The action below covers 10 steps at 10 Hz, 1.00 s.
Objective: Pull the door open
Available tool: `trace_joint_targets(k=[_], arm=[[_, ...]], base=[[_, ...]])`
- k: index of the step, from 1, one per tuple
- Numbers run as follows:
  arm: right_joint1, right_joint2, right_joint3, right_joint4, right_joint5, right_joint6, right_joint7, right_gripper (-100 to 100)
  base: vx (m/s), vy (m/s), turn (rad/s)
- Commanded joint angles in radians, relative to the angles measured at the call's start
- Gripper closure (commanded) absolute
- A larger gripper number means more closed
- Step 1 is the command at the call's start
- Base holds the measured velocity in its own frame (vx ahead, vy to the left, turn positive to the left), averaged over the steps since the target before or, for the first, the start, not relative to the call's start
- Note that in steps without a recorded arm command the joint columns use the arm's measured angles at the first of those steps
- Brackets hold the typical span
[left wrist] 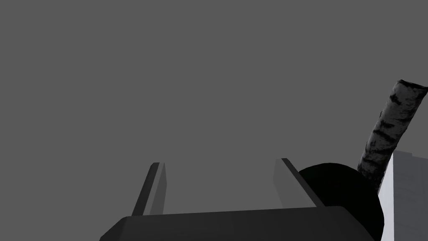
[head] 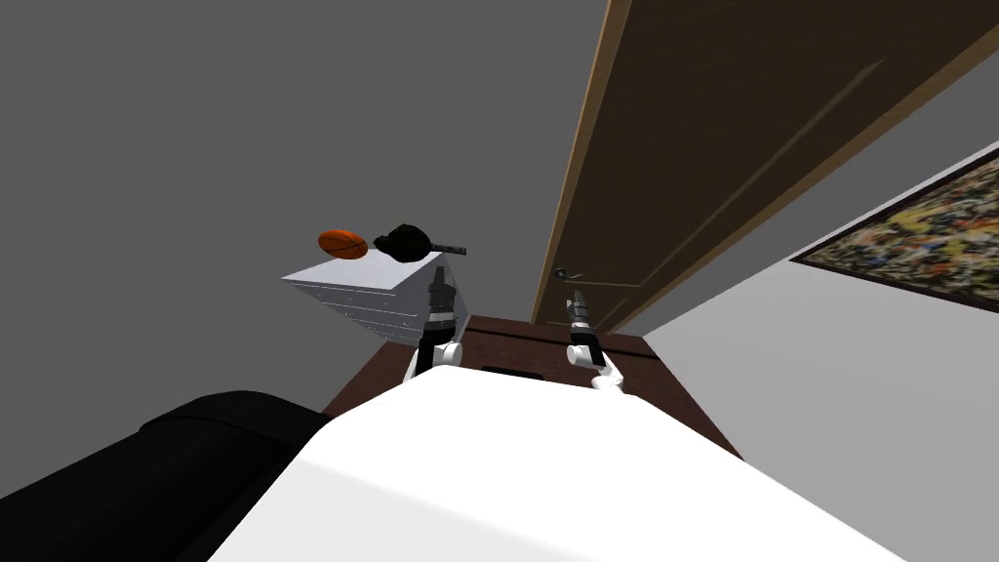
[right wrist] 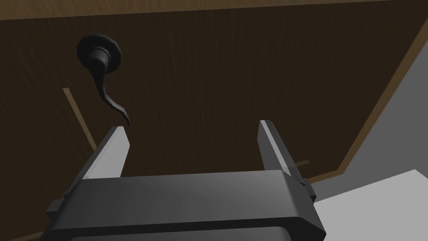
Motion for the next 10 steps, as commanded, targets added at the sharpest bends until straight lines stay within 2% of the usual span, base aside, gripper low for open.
trace_joint_targets(k=[1, 3, 4, 6, 8, 10], arm=[[-0.013, -0.005, 0.002, 0.047, -0.011, -0.004, 0.004, -100], [-0.051, -0.018, 0.008, 0.122, -0.042, -0.017, 0.015, -100], [-0.051, -0.018, 0.008, 0.134, -0.042, -0.017, 0.015, -100], [-0.089, -0.030, 0.014, 0.201, -0.073, -0.028, 0.026, -100], [-0.089, -0.030, 0.014, 0.219, -0.073, -0.028, 0.026, -100], [-0.124, -0.042, 0.020, 0.287, -0.100, -0.039, 0.036, -100]], base=[[0.054, -0.071, 0.050], [0.048, -0.064, 0.104], [0.049, -0.055, 0.042], [0.046, -0.052, 0.096], [0.029, -0.038, 0.014], [0.041, -0.051, 0.090]])
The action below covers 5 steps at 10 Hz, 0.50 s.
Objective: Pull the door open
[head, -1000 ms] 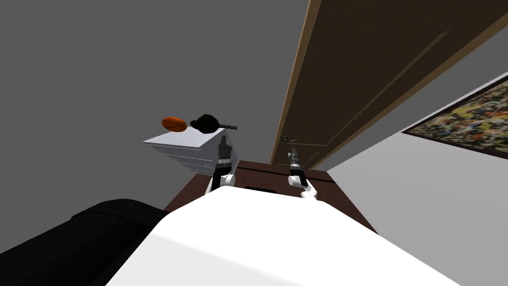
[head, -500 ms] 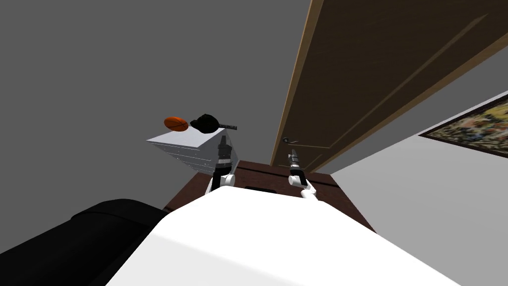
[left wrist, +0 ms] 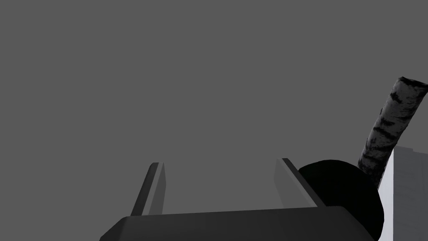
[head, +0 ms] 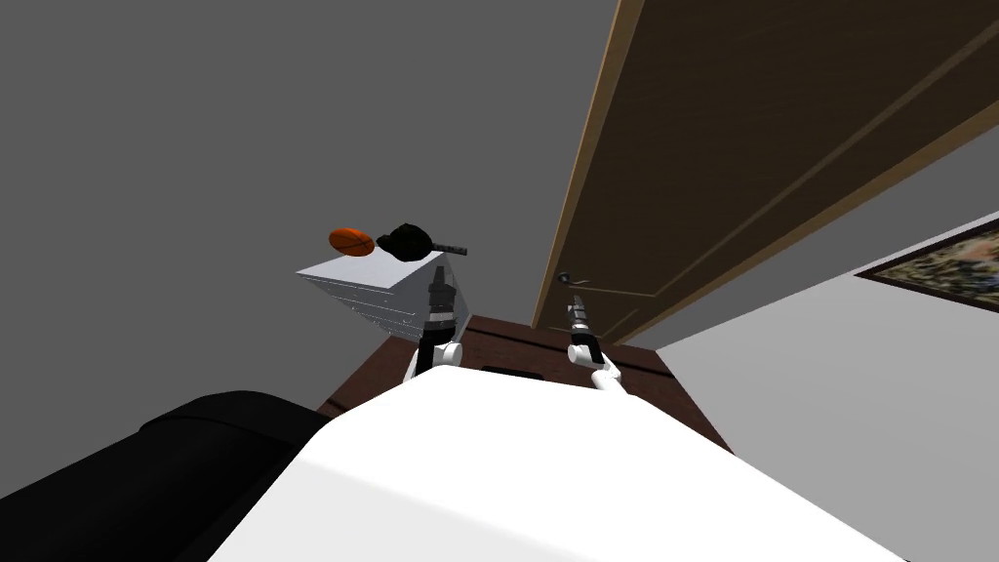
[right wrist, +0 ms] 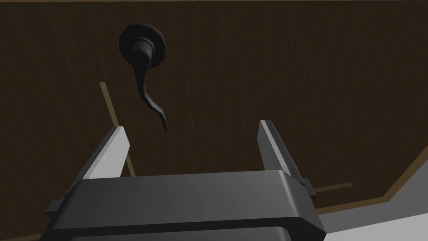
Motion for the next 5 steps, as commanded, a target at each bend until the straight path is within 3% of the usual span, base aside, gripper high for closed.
trace_joint_targets(k=[1, 5], arm=[[-0.013, -0.003, 0.002, 0.035, -0.008, -0.006, 0.003, -100], [-0.060, -0.019, 0.010, 0.138, -0.047, -0.021, 0.017, -100]], base=[[0.037, -0.054, 0.047], [0.044, -0.046, 0.064]])
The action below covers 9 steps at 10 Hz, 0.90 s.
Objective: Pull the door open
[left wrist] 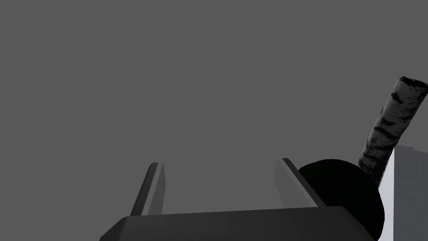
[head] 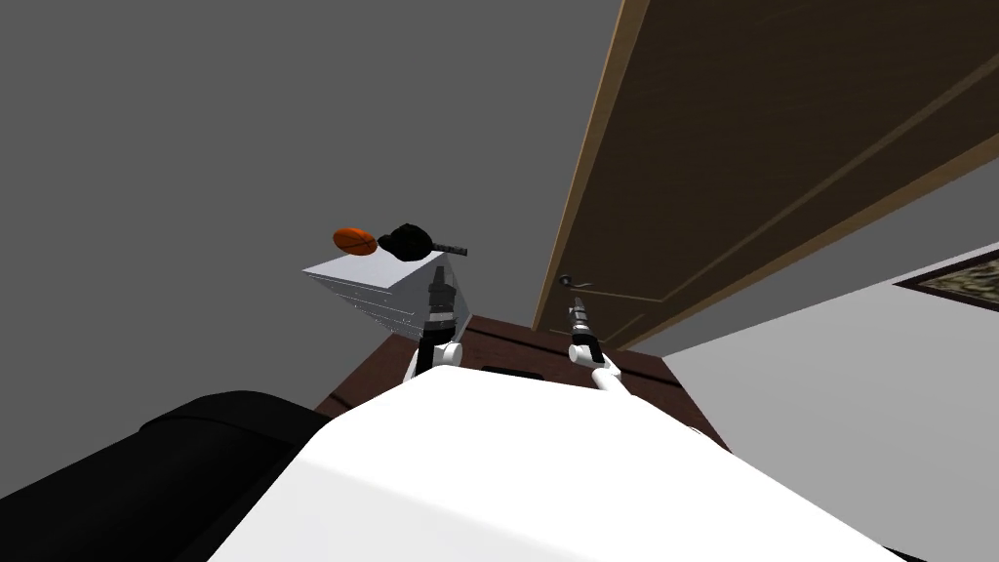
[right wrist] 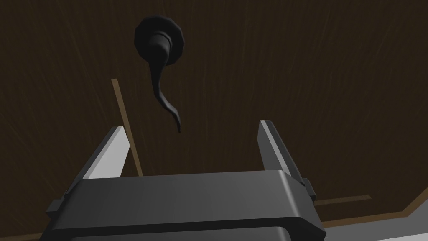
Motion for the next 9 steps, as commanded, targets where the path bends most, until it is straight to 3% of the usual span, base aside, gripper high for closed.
trace_joint_targets(k=[1, 2, 6, 9], arm=[[-0.025, -0.008, 0.004, 0.050, -0.019, -0.009, 0.006, -100], [-0.025, -0.008, 0.004, 0.059, -0.019, -0.009, 0.006, -100], [-0.074, -0.024, 0.012, 0.169, -0.059, -0.024, 0.020, -100], [-0.099, -0.032, 0.016, 0.224, -0.078, -0.032, 0.027, -100]], base=[[0.062, -0.077, 0.101], [0.033, -0.061, 0.041], [0.039, -0.055, 0.073], [0.038, -0.054, 0.051]])
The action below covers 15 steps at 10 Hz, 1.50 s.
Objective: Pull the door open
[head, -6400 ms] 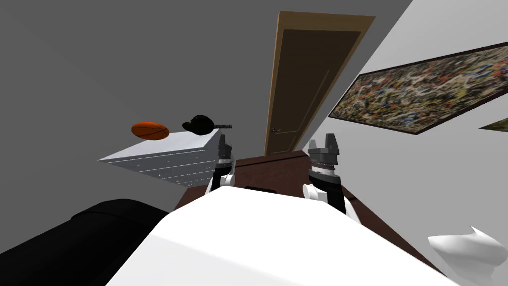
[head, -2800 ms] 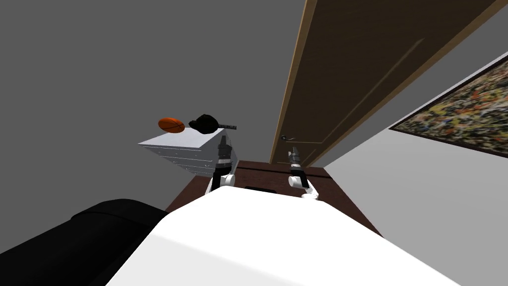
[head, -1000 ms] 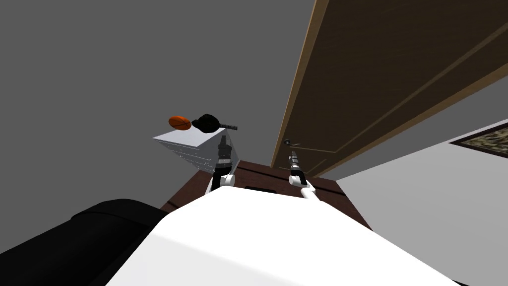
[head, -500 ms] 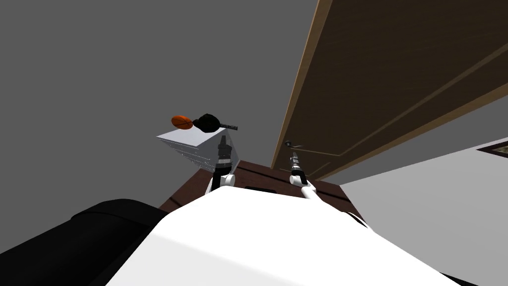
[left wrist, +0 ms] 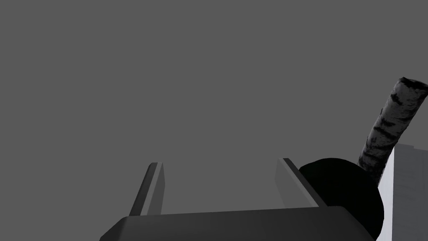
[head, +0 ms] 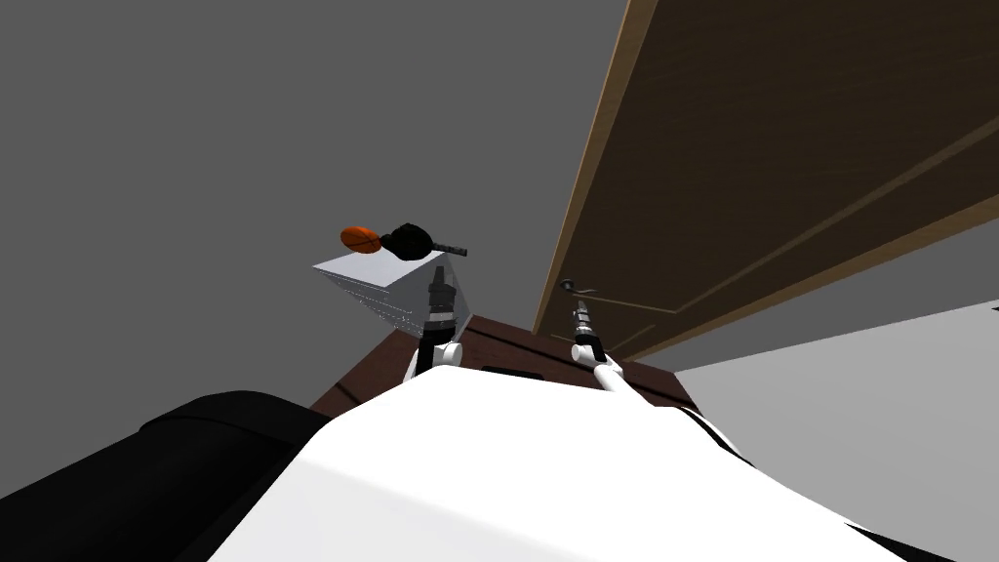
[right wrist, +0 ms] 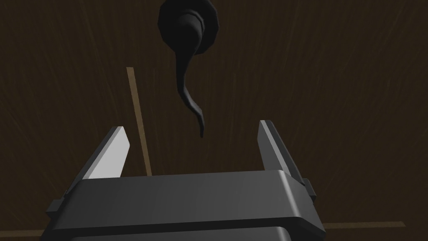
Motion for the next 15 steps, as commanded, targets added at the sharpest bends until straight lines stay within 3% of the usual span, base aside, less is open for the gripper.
trace_joint_targets(k=[1, 2, 3, 4, 6, 7, 8, 10, 11, 13, 15], arm=[[-0.013, -0.004, 0.003, 0.029, -0.008, -0.008, 0.001, -100], [-0.021, -0.006, 0.004, 0.048, -0.014, -0.010, 0.003, -100], [-0.014, -0.005, 0.003, 0.033, -0.011, -0.006, 0.003, -100], [0.000, -0.031, -0.004, 0.044, -0.015, -0.018, -0.023, -100], [0.015, -0.057, -0.011, 0.052, -0.020, -0.028, -0.048, -100], [0.015, -0.057, -0.011, 0.052, -0.020, -0.028, -0.048, -100], [0.032, -0.086, -0.018, 0.062, -0.024, -0.040, -0.076, -100], [0.032, -0.086, -0.018, 0.062, -0.024, -0.040, -0.076, -100], [0.048, -0.114, -0.026, 0.071, -0.029, -0.051, -0.103, -100], [0.048, -0.114, -0.026, 0.071, -0.029, -0.051, -0.103, -100], [0.065, -0.142, -0.033, 0.081, -0.033, -0.062, -0.132, -100]], base=[[0.032, -0.037, 0.040], [0.029, -0.037, 0.044], [0.013, -0.018, 0.011], [0.102, 0.006, 0.158], [0.203, 0.000, 0.126], [0.150, 0.000, 0.055], [0.142, 0.019, 0.161], [0.096, 0.009, 0.043], [0.088, 0.013, 0.192], [0.087, 0.005, 0.024], [0.095, -0.008, 0.086]])
